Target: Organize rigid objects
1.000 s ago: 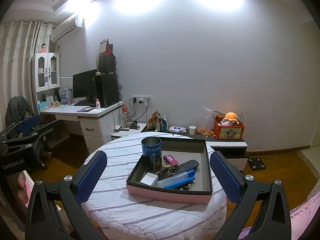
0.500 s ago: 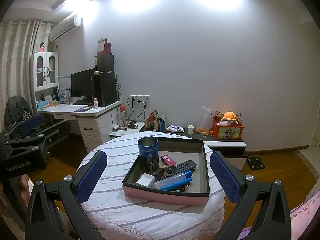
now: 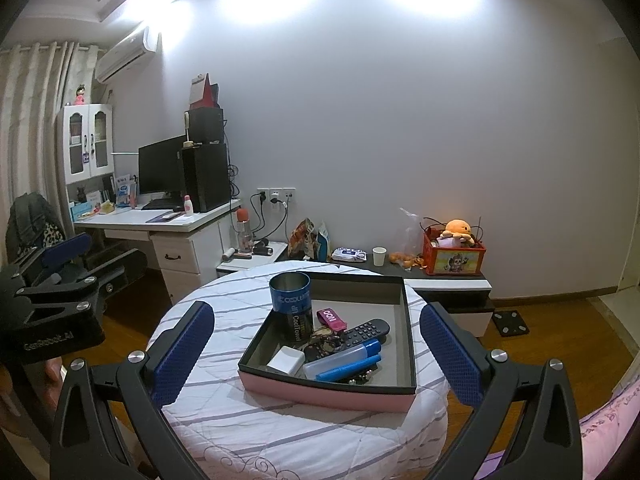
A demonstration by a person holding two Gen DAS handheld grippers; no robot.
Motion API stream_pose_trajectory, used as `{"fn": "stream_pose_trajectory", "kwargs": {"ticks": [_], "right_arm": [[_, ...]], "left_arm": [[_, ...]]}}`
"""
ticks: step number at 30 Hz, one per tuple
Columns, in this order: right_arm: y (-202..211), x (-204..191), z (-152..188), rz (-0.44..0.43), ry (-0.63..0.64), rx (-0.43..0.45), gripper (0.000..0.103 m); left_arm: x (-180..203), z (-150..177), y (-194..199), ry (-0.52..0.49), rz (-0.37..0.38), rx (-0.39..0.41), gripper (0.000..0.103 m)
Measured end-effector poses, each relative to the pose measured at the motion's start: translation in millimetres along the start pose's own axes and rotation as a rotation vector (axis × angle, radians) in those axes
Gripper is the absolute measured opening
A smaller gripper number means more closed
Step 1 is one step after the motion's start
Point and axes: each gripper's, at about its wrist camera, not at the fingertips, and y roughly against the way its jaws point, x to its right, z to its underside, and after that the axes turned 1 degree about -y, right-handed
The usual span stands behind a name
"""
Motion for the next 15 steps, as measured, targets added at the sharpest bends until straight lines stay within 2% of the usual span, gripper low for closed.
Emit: {"fn": "stream_pose_trajectory", "kwargs": {"ticks": [10, 15], "right_arm": [[-6, -6, -17, 0.008, 0.027, -0.001, 0.103], [-3, -10, -36, 0.01, 0.046, 0.03, 0.103]], "left_arm": [[-2, -15, 1, -0.02, -0.03, -0.009, 0.103], [-5, -30, 6, -0.019, -0.042, 0.019, 0.103]]}}
